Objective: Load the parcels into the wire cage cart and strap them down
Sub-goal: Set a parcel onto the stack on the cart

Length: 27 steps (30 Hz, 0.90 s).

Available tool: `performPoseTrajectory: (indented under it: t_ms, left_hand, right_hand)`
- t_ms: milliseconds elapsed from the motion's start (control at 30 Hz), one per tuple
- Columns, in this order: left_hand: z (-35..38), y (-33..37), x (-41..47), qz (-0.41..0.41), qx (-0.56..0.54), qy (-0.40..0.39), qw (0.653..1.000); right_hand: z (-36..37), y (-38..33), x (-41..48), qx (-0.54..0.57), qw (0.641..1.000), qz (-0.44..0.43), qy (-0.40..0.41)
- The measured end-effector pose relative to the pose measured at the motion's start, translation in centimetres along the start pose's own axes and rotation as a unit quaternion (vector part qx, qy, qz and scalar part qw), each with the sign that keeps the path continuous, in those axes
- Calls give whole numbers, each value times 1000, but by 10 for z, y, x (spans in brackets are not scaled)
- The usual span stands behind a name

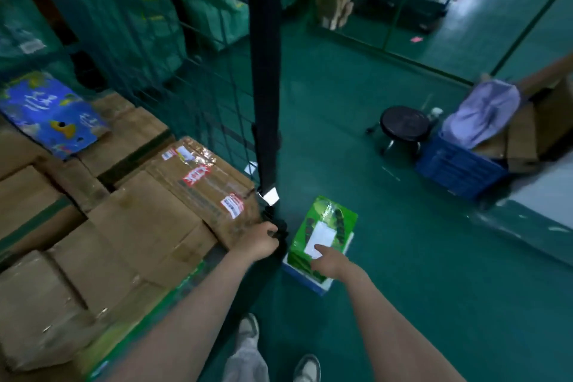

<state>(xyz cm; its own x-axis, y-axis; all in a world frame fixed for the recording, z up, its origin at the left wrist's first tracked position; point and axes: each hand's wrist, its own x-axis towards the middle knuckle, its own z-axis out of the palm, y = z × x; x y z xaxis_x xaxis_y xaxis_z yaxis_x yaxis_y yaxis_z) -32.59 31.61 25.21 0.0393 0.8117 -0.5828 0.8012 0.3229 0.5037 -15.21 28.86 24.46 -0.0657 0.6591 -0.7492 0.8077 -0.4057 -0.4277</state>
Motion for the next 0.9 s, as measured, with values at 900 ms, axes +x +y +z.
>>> performPoseTrajectory:
  t_ms: [900]
  left_hand:
    - [228,-74,298,-167,-49,-80,982]
  right_hand:
    - [110,172,301,467,858,176,121]
